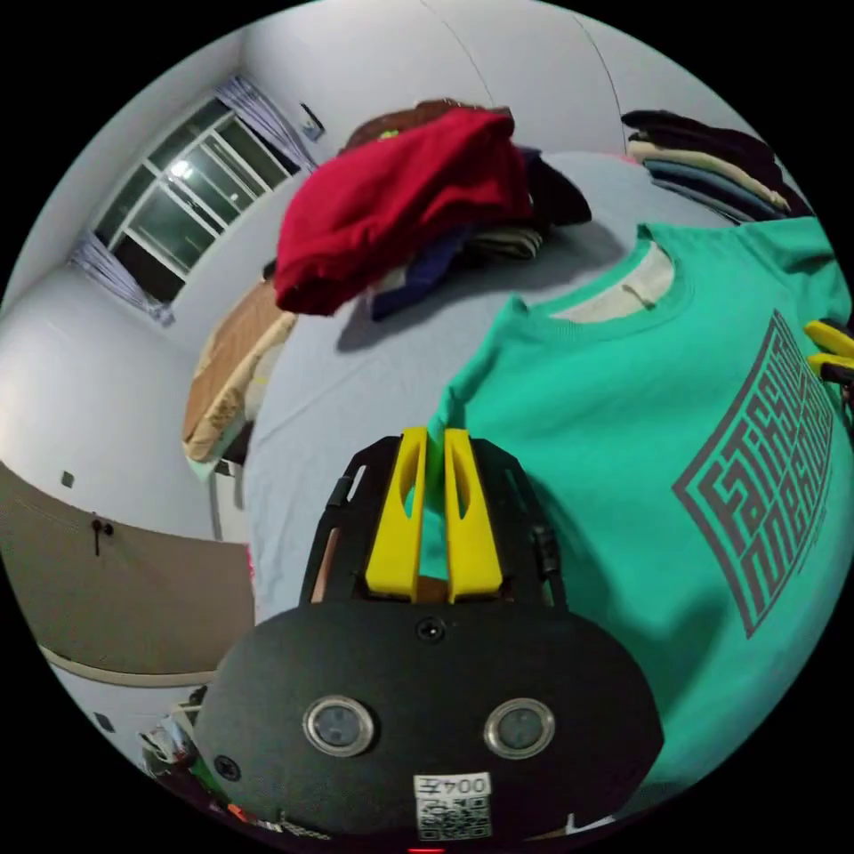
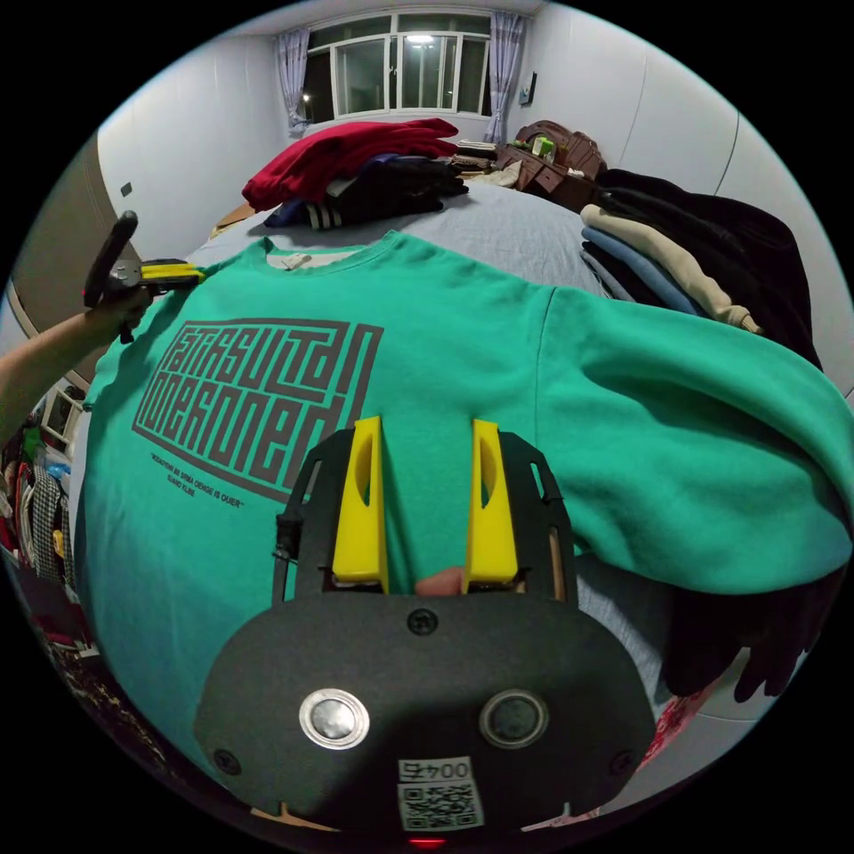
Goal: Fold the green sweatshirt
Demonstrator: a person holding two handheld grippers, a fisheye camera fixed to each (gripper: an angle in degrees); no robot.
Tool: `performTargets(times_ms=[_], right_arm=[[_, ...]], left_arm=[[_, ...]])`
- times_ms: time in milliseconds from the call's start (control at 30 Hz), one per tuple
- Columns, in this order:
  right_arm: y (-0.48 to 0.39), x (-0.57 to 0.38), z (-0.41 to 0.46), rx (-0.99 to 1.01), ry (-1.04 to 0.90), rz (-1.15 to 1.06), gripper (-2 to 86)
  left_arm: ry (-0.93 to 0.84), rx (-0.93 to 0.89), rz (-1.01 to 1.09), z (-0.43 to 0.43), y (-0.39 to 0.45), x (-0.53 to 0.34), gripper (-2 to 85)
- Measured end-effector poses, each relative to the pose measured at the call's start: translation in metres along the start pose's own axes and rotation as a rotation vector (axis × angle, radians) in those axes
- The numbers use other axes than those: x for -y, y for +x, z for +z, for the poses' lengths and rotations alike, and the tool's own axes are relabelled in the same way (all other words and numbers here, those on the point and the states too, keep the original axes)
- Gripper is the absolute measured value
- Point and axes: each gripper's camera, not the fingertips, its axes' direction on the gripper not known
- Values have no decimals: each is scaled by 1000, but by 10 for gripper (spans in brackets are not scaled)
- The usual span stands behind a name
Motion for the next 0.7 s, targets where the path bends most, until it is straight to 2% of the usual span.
performTargets(times_ms=[167,367,533,633,700], right_arm=[[2,1,7,1,0,1,142],[5,2,14,1,-1,1,142],[7,3,18,2,-1,2,141],[9,4,20,2,-1,2,141],[10,5,21,2,-1,3,141]], left_arm=[[106,-118,-103,-25,-32,15,68],[60,-228,-10,-6,-17,65,72],[-17,-234,42,16,2,80,65],[9,-230,47,14,1,82,37],[140,-234,-29,-5,-8,83,30]])
